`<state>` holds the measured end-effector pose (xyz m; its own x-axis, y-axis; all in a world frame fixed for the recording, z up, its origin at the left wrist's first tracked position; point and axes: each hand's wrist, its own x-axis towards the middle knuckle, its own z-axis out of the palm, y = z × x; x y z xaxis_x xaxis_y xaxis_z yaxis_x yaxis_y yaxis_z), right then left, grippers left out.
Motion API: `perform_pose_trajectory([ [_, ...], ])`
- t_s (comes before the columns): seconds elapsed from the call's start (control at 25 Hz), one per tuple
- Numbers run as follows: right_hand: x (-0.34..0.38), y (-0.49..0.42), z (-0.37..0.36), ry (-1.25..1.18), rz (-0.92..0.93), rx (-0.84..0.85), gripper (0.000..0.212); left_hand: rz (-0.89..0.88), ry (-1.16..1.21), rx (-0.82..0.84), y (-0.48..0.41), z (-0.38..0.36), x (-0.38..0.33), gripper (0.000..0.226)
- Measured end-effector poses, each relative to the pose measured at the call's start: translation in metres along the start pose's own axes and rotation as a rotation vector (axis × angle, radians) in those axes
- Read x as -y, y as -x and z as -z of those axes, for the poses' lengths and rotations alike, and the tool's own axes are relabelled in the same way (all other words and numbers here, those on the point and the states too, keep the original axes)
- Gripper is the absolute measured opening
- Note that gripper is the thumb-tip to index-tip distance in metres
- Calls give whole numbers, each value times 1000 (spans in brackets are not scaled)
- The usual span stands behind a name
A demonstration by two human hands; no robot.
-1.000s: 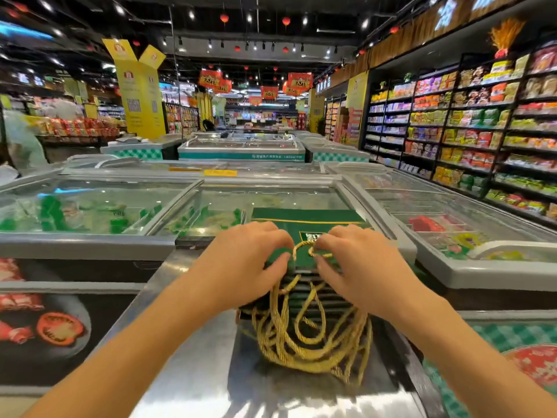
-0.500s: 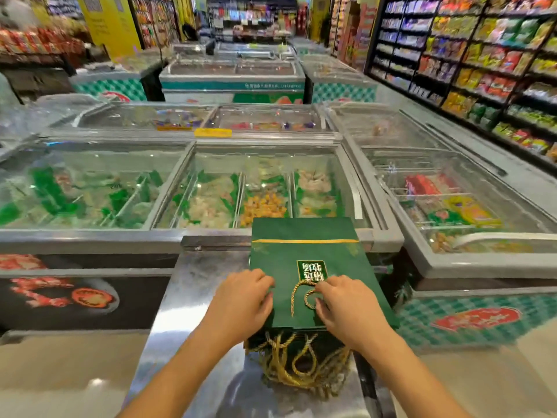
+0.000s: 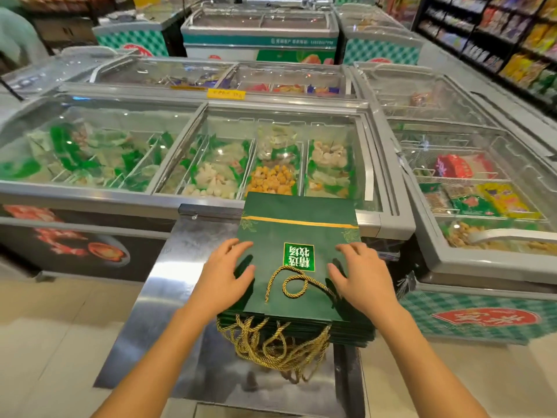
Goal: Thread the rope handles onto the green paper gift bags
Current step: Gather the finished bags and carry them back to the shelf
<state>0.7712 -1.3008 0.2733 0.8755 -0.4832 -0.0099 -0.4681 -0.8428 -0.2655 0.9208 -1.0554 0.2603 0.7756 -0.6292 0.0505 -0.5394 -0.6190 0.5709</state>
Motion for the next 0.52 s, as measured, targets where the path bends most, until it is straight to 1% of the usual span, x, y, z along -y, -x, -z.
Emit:
perform_pose_trajectory([
  [0.12, -23, -18, -12, -274, -153, 98, 75, 200, 290, 84, -13, -1, 8, 62],
  [0.2, -31, -25, -19, -434, -218, 123, 86, 301, 530, 137, -22, -2, 10, 65],
  [0.24, -33, -25, -23, -534, -252, 143, 90, 331, 598, 151, -24, -4, 11, 67],
  [0.32, -36, -24, -27, -738, -295, 190, 94, 343, 635, 150, -27, -11, 10, 70],
  [0.4, -39, -26, -29, -878, -324, 194, 97, 355, 667, 133, -31, -16, 12, 72],
  [0.44, -41, -26, -32, -917, -334, 182, 98, 356, 674, 131, -32, -18, 13, 72],
  [0.52, -40, -24, -35, -921, -318, 143, 100, 342, 654, 126, -32, -20, 13, 73],
])
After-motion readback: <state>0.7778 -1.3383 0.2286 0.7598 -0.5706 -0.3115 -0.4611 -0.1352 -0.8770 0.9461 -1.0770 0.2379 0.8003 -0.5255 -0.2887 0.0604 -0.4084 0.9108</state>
